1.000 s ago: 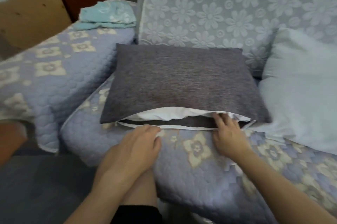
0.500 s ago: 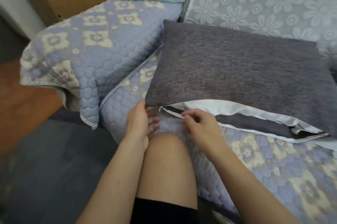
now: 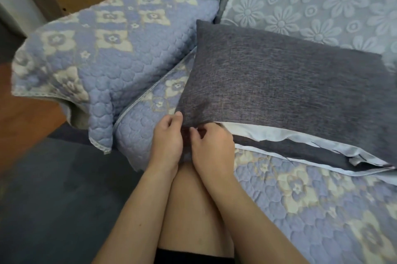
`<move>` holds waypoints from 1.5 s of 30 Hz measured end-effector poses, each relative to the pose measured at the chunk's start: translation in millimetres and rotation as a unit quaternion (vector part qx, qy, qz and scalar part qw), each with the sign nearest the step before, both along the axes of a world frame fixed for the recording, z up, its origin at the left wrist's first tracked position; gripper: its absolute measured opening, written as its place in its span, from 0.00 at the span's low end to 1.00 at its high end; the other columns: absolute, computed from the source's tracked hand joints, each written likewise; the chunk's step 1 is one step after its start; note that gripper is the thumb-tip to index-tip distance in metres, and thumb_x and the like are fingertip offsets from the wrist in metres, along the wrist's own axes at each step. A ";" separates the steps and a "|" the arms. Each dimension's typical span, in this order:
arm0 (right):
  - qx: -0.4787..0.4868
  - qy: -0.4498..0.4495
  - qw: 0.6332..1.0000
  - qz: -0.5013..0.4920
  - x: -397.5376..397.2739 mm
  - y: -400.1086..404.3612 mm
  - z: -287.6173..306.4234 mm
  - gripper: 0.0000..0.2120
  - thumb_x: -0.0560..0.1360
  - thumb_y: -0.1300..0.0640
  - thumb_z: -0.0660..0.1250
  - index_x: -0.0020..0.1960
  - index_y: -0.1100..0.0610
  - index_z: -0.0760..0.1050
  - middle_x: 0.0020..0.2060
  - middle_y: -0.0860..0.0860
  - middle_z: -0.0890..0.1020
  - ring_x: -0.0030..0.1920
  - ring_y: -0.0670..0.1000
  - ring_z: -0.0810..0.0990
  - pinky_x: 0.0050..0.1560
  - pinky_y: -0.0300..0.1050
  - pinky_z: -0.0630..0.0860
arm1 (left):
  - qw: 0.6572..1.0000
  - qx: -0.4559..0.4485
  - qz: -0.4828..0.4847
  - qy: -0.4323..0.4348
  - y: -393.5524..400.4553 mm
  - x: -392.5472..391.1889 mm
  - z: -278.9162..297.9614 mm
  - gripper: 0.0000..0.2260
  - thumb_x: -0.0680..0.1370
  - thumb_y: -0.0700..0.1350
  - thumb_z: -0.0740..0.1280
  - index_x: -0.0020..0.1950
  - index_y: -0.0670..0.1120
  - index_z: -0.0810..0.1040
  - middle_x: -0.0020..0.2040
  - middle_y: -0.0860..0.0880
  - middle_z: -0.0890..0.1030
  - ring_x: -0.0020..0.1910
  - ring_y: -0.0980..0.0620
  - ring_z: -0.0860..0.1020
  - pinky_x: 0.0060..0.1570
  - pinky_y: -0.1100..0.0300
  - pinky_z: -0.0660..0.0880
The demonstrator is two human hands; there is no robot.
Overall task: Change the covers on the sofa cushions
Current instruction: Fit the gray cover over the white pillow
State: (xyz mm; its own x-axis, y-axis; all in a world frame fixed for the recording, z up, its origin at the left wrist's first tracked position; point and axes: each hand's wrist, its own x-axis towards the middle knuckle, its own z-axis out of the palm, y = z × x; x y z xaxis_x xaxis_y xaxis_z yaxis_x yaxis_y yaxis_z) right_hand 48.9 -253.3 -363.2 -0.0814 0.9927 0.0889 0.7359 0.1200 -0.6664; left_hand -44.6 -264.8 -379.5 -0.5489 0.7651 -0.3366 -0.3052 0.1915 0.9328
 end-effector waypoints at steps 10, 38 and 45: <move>0.134 -0.155 0.979 0.011 -0.5 -16.5 1.6 0.10 0.74 0.54 0.69 0.35 0.54 0.74 0.31 0.52 0.80 0.30 0.59 0.79 0.29 0.46 0.64 | 0.997 -0.024 -0.044 0.054 -1.2 3.5 8.4 0.17 0.80 0.59 0.66 0.45 0.46 0.83 0.41 0.51 0.85 0.45 0.52 0.83 0.52 0.54 0.78; 0.099 -0.102 0.989 -0.050 6.8 -11.1 -3.1 0.08 0.79 0.56 0.60 0.43 0.55 0.63 0.39 0.55 0.80 0.39 0.61 0.81 0.34 0.48 0.62 | 0.981 -0.056 0.087 0.164 0.0 5.4 9.7 0.15 0.80 0.56 0.62 0.45 0.46 0.80 0.42 0.45 0.84 0.45 0.44 0.83 0.52 0.43 0.80; 0.176 0.001 0.984 -0.013 17.0 -11.0 -12.4 0.08 0.78 0.59 0.65 0.40 0.59 0.74 0.43 0.52 0.74 0.44 0.52 0.72 0.45 0.45 0.70 | 0.989 -0.046 0.069 0.119 -1.8 1.0 3.8 0.12 0.82 0.54 0.64 0.47 0.48 0.81 0.42 0.47 0.85 0.37 0.53 0.82 0.46 0.51 0.81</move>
State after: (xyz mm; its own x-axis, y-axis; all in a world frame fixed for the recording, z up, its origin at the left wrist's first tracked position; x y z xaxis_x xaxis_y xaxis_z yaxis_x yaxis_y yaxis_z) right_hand 65.9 -264.3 -375.6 -0.0552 0.9020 0.4283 0.7410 0.3245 -0.5879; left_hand -43.6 -266.6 -375.7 -0.7187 0.6485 -0.2508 -0.1087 0.2514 0.9618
